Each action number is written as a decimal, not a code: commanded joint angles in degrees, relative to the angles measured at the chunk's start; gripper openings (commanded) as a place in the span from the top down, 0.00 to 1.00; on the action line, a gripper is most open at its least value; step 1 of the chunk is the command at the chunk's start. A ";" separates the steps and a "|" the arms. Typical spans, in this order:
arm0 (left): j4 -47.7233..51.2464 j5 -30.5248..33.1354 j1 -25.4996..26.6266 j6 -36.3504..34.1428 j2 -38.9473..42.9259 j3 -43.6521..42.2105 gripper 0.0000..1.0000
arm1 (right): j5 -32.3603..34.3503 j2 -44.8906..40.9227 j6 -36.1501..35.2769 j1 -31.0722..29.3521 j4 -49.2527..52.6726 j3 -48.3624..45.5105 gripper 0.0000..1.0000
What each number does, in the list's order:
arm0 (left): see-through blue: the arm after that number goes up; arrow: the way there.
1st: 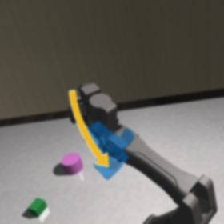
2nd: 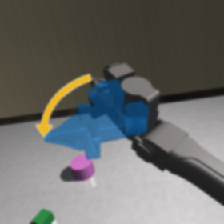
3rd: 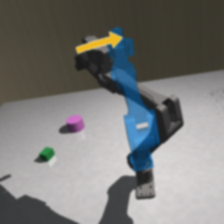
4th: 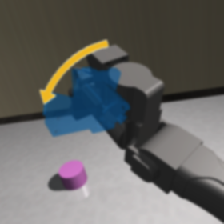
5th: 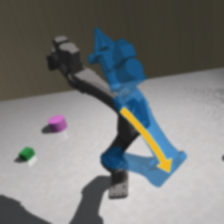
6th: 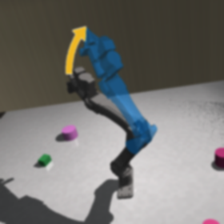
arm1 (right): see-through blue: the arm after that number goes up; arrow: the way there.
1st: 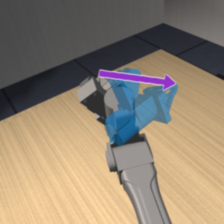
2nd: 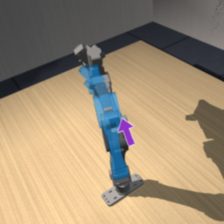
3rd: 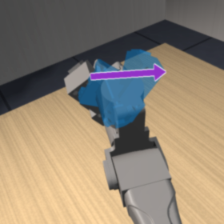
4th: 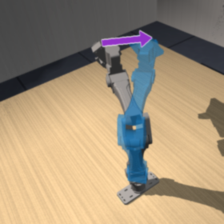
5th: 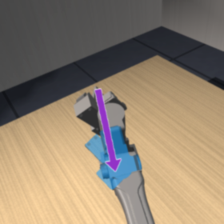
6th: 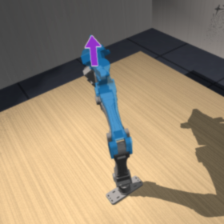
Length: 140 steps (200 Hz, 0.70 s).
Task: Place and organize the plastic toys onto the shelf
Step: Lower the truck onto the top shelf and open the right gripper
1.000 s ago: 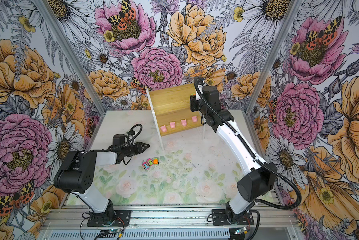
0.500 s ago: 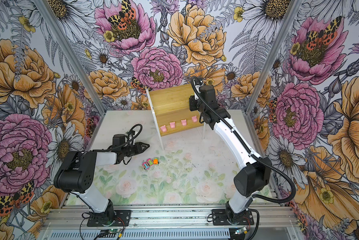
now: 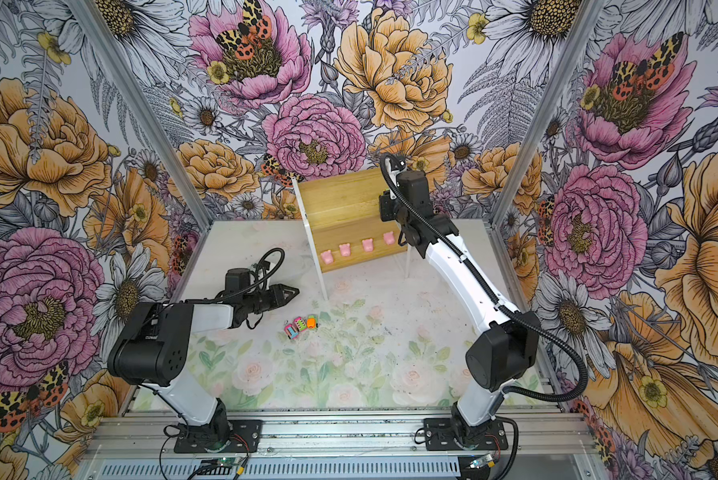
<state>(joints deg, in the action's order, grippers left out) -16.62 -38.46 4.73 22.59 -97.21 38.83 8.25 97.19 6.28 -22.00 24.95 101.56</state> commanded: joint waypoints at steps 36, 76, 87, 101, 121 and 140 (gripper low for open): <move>-1.90 -1.65 -0.52 0.20 0.17 -0.64 0.62 | 0.68 0.20 -1.33 0.58 0.45 1.14 0.76; -1.88 -1.55 -0.52 0.18 0.18 -0.67 0.62 | 0.66 -0.33 -1.59 0.60 0.44 0.57 0.64; -1.87 -1.58 -0.54 0.17 0.12 -0.60 0.62 | 0.70 -0.44 -1.67 0.56 0.41 0.57 0.61; -1.87 -1.62 -0.51 0.17 0.09 -0.64 0.62 | 0.66 -0.64 -1.71 0.56 0.37 0.57 0.59; -1.87 -1.66 -0.56 0.17 0.09 -0.61 0.62 | 0.57 -0.94 -1.94 0.57 0.38 0.57 0.55; -1.91 -1.70 -0.52 0.17 0.05 -0.60 0.62 | 0.54 -1.63 -2.07 0.57 0.32 0.58 0.50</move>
<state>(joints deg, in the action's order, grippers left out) -16.78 -38.46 4.73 22.59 -97.21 38.83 8.38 97.21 4.86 -21.67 24.82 101.56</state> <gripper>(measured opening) 0.383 0.481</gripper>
